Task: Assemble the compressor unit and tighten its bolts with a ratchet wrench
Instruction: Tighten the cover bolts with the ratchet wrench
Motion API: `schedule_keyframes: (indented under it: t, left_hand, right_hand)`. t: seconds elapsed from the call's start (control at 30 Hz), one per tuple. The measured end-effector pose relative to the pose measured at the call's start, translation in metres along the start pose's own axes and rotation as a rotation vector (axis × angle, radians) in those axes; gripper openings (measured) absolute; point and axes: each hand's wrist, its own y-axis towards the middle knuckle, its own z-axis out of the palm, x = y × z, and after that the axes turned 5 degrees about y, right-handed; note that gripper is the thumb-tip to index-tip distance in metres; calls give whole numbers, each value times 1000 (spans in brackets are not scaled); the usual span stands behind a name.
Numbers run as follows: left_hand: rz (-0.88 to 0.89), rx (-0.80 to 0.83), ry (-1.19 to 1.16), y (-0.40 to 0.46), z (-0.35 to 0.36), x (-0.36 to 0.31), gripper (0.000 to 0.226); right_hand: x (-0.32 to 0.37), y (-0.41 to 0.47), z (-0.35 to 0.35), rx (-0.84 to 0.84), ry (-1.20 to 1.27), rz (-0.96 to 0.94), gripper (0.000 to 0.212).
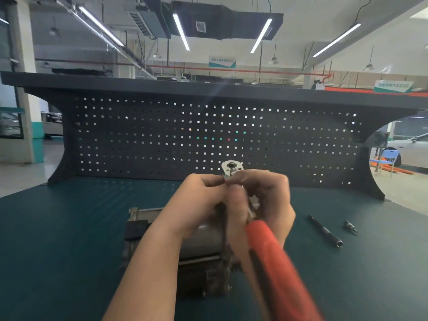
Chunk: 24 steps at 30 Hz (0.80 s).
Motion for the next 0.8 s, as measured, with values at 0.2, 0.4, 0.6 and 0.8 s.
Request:
schedule_keyframes:
  t: [0.2,0.4,0.6,0.8]
  left_hand:
    - [22,-78,70,3,3,-3,19]
    - [22,-125,99,0,9,-7,14]
    - [-2,-190,236,-2,1,-2,41]
    - [82,-117,19,1,5,0,15]
  right_hand:
    - [-24,28,-23,-404,50,461,11]
    - [-3,22,-5,-209,-87,154,11]
    - [2,8,11,264,-295,-115,28]
    - [-19,29,-22,-287,21,475,5]
